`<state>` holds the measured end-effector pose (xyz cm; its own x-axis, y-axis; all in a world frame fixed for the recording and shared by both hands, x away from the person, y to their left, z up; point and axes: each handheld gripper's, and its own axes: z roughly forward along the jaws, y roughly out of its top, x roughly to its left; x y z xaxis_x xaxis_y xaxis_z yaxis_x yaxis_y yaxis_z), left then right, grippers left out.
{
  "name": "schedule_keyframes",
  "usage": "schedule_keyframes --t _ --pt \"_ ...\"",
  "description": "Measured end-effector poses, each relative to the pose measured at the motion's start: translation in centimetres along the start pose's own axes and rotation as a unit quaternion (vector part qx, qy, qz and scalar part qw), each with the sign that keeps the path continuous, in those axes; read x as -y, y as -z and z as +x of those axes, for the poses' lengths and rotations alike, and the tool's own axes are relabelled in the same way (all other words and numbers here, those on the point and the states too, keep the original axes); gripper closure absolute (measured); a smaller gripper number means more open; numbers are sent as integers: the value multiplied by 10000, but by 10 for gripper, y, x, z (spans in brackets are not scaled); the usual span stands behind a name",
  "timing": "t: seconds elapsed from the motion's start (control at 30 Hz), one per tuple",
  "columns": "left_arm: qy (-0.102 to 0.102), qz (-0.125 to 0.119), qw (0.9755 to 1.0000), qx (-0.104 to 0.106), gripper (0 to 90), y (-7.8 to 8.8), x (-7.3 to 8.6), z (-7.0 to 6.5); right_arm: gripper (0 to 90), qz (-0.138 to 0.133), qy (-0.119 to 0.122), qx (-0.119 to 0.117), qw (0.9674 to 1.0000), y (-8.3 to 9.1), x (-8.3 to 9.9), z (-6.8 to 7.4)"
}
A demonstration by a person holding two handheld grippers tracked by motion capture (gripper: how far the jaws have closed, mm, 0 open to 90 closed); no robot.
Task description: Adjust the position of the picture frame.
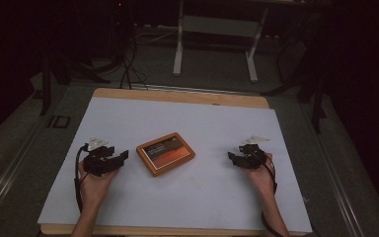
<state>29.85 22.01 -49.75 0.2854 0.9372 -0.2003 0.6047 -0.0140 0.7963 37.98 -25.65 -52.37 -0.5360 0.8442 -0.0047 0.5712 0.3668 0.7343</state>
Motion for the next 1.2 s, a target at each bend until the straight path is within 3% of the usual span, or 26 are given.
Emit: schedule_keyframes --t 0.07,0.33,0.5,0.53,0.6,0.7,0.9,0.97,1.13,1.2 --pt "-4 -17 9999 114 387 3 -1 -4 409 -31 3 -157 9999 -1 -3 6" --pt "28 117 9981 610 313 -4 -4 -22 402 -96 245 -290 9992 -2 -14 19" --pt "53 209 9973 700 200 -14 -5 -29 400 -161 307 -453 9984 -3 -22 25" --pt "115 279 9960 836 180 -20 -5 -31 399 -150 379 -500 9979 -5 -26 29" --pt "136 312 9957 866 175 -23 -5 -32 399 -141 418 -497 9978 -5 -28 31" --pt "274 440 9932 1046 167 -32 -4 -33 395 -129 563 -547 9968 -7 -34 37" --pt "218 671 9931 934 169 -46 -2 -37 391 -136 763 -618 9951 -10 -46 48" --pt "294 718 9914 1052 181 -47 -2 -36 390 -132 817 -645 9945 -12 -49 52" --pt "348 716 9905 1120 197 -48 -2 -35 386 -90 974 -722 9926 -17 -53 60" --pt "417 733 9889 1220 219 -48 -1 -34 383 -42 1041 -775 9915 -21 -54 67"
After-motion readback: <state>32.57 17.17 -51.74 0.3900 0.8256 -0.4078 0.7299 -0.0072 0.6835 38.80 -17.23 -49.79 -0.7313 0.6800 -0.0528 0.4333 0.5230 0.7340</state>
